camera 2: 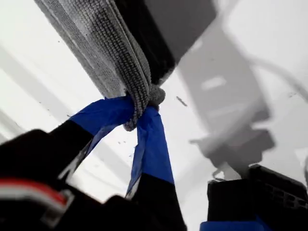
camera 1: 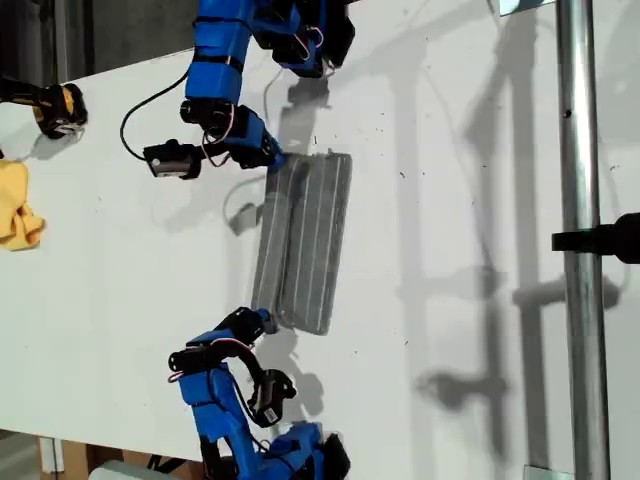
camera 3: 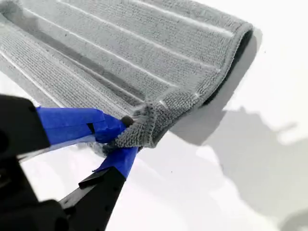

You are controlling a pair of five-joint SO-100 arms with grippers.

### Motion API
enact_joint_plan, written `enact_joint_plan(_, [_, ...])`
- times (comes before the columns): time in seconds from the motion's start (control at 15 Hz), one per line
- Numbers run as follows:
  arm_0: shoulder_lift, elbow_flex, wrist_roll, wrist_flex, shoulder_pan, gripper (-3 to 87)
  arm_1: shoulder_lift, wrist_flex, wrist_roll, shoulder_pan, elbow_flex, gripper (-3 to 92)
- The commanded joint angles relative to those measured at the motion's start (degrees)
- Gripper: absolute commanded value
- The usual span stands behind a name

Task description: Grasp corners of a towel and fold twice.

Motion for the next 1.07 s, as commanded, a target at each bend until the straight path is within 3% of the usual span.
enact_joint_plan(0.0, [0.53, -1.85, 1.41, -0.88, -2.29, -1.7, 2.81, -0.35, -2.29, 2.29, -0.26, -0.2])
enact_joint_plan(0.6, [-2.02, 9.93, -13.01, -8.17, 13.36, -1.7, -2.55, -5.01, 14.41, -20.04, 7.03, -0.2])
enact_joint_plan(0.8, [-4.04, 13.54, -16.96, -11.69, 15.21, -1.6, -5.1, -8.88, 17.49, -22.68, 11.25, -0.2])
enact_joint_plan(1.0, [-11.95, 11.69, -19.78, -11.6, 13.71, 1.3, -11.07, -9.14, 17.67, -20.04, 12.13, -0.2])
